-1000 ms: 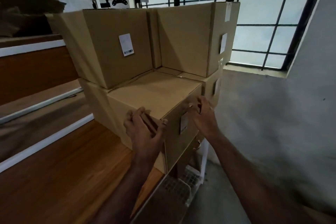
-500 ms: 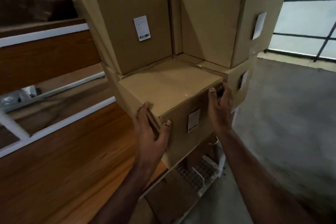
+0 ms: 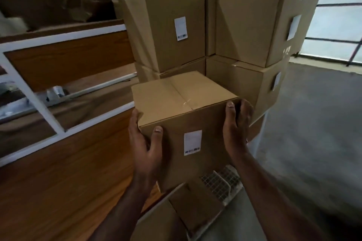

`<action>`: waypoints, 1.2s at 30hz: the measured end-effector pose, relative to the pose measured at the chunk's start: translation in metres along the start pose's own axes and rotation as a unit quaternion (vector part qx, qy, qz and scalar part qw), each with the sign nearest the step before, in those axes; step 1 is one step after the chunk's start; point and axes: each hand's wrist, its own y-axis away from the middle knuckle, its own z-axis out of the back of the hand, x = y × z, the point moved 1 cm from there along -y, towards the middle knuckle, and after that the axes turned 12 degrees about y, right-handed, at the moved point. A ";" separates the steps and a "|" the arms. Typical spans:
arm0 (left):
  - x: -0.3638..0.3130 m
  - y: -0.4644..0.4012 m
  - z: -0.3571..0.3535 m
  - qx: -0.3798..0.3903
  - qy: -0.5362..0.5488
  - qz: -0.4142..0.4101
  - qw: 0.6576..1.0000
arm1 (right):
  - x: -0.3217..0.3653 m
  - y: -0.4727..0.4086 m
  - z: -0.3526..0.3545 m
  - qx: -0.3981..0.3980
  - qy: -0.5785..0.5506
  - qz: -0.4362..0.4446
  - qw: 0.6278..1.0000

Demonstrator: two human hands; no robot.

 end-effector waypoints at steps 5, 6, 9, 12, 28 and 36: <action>-0.031 0.005 0.098 -0.055 0.001 -0.021 0.998 | 0.053 0.073 -0.036 0.037 -0.047 0.051 0.997; -0.036 0.005 0.121 -0.068 -0.004 -0.026 0.997 | 0.063 0.088 -0.047 0.050 -0.057 0.060 0.995; -0.050 0.006 0.184 -0.102 -0.013 -0.035 0.994 | 0.097 0.136 -0.076 0.087 -0.088 0.078 0.989; -0.063 0.011 0.238 -0.140 -0.017 -0.046 0.989 | 0.129 0.180 -0.100 0.112 -0.110 0.092 0.983; -0.094 0.007 0.370 -0.197 -0.118 -0.055 0.972 | 0.193 0.253 -0.201 0.239 -0.147 0.157 0.947; -0.087 -0.035 0.383 -0.132 -0.340 -0.091 0.927 | 0.192 0.234 -0.229 0.247 -0.072 0.143 0.956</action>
